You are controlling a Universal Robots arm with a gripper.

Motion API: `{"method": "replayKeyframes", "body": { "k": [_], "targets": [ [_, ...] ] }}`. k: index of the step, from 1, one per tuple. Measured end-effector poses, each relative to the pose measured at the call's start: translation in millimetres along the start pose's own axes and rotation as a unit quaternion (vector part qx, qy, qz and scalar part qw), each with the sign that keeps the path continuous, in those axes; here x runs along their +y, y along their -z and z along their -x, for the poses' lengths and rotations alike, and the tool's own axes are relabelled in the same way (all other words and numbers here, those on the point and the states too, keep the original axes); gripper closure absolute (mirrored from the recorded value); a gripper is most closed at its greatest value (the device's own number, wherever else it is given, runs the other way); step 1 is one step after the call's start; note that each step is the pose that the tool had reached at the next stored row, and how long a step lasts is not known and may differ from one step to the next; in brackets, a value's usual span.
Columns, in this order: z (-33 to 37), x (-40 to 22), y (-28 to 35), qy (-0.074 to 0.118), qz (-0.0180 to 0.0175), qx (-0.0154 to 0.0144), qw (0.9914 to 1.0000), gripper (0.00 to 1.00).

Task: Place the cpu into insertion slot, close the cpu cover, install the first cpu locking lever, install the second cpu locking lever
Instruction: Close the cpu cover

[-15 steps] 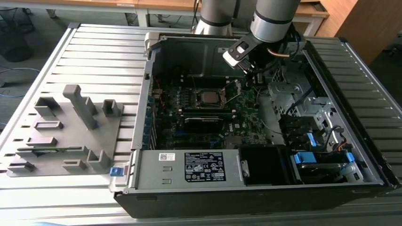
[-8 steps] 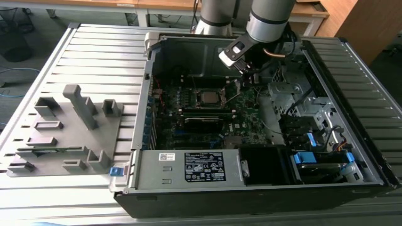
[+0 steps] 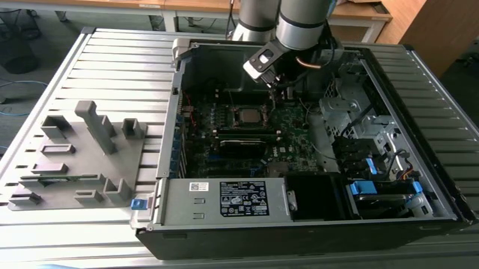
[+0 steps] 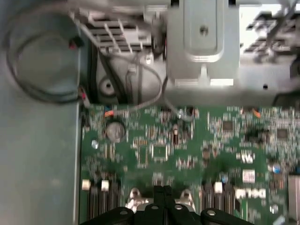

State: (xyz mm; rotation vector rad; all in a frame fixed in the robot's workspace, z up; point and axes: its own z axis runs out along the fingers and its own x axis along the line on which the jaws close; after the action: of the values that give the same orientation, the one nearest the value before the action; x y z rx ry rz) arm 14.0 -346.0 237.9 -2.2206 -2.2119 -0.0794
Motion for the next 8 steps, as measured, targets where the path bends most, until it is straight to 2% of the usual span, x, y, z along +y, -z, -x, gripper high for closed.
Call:
{"method": "replayKeyframes", "body": {
  "k": [7,8],
  "targets": [
    [0.1,-31.6,-0.5,0.0,0.0039,0.0,0.99999,0.89],
    [0.1,-33.5,-0.6,0.0,0.0041,0.0,0.99999,0.89]
  ]
}}
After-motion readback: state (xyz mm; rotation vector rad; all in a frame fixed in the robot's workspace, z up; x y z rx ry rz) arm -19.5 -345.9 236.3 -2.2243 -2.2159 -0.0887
